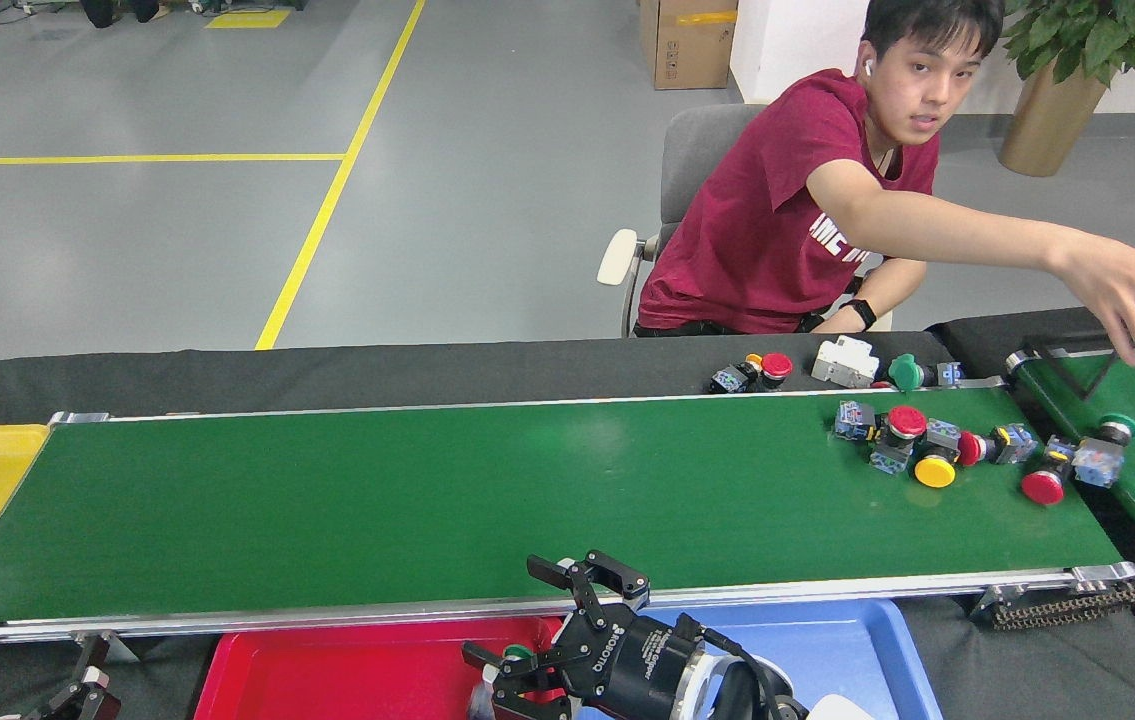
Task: Pick switch part from conveyor to tray
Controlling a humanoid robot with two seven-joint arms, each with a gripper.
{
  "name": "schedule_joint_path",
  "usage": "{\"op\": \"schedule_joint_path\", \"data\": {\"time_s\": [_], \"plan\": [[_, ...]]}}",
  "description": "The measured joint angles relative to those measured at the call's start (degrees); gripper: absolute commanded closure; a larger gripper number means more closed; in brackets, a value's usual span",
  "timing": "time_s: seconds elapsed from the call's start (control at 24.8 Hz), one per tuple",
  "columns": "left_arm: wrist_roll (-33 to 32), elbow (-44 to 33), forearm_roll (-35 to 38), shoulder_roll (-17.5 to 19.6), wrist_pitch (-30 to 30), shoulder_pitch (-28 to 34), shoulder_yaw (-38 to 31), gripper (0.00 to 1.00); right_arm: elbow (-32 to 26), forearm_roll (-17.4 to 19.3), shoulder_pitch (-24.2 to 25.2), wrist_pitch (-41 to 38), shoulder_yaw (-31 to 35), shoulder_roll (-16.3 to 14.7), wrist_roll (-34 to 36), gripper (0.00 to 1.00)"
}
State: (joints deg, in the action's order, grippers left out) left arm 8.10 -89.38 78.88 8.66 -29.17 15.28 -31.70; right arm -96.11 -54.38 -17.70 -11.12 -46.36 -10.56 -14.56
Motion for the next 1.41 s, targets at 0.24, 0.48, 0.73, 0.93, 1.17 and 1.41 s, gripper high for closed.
{"op": "schedule_joint_path", "data": {"time_s": [0.24, 0.48, 0.73, 0.93, 1.17, 1.41], "plan": [[0.0, 0.0, 0.0, 0.13, 0.0, 0.05, -0.07, 0.0, -0.04, -0.04, -0.42, 6.59, 9.52, 0.01, -0.03, 0.04], [-0.01, -0.09, -0.06, 0.16, 0.02, 1.44, -1.21, 0.0, -0.22, -1.12, 1.67, 21.17, 17.82, -3.86, 8.26, 0.03], [-0.01, -0.09, -0.14, 0.16, 0.1, 2.93, -3.2, 0.0, -4.18, -1.12, 16.96, 25.47, 24.05, -11.28, 14.88, 0.02], [-0.01, -0.12, -0.2, 0.14, 0.22, 3.48, -3.34, 0.0, -4.52, -1.13, 22.38, 25.95, 25.89, -11.75, 18.82, 0.02], [-0.01, -0.11, -0.21, 0.14, 0.18, 3.5, -3.37, 0.0, -4.53, -1.27, 25.28, 26.25, 25.87, -11.13, 22.26, 0.02], [-0.01, -0.14, -0.21, 0.15, 0.07, 3.15, -2.89, 0.0, -2.92, -5.14, 21.64, 27.45, 24.95, -6.26, 20.72, 0.02]]}}
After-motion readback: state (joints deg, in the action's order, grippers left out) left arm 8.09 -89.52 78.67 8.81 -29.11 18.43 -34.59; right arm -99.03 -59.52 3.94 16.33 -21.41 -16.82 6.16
